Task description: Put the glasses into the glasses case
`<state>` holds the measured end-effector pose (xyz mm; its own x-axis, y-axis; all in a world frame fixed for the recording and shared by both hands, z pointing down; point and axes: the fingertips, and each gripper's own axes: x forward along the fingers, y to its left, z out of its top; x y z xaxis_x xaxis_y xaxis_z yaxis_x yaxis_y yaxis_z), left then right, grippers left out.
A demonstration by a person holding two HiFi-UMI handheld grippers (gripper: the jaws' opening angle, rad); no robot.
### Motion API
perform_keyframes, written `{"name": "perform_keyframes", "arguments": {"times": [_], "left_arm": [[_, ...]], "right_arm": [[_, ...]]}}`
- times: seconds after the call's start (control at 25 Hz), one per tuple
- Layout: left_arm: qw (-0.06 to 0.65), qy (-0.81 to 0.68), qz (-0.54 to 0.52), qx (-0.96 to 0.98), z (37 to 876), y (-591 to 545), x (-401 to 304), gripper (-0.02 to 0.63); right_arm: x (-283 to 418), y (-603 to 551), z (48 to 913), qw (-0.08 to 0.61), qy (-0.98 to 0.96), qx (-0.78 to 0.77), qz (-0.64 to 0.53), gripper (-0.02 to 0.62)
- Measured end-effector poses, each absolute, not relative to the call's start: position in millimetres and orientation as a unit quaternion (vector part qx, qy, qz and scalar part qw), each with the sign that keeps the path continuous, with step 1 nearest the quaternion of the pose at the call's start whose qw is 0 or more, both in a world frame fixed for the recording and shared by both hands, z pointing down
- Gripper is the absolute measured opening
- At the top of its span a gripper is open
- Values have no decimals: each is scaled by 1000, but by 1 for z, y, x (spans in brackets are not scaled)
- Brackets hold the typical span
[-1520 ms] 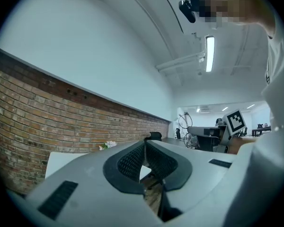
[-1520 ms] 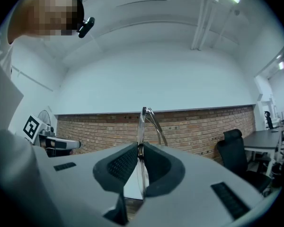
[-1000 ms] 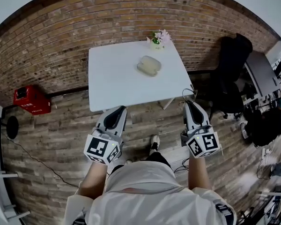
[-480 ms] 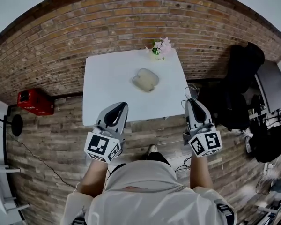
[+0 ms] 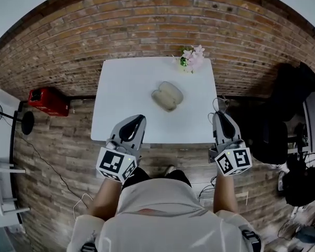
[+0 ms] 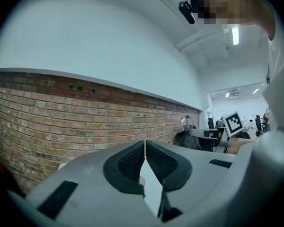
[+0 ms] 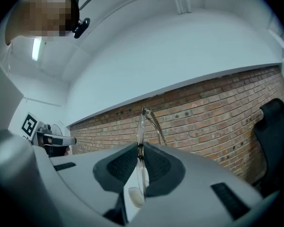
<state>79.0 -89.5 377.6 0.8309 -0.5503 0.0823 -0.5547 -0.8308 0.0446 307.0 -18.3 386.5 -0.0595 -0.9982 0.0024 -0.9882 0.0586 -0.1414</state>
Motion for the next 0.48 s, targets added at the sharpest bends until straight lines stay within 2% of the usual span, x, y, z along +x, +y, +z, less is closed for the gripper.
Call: {"name": "perform_keyframes", "arguments": {"times": [0.48], "left_arm": [[57, -289, 27, 955, 389, -171, 67, 23]], "right_arm": [[279, -101, 396, 21, 742, -667, -67, 87]]}}
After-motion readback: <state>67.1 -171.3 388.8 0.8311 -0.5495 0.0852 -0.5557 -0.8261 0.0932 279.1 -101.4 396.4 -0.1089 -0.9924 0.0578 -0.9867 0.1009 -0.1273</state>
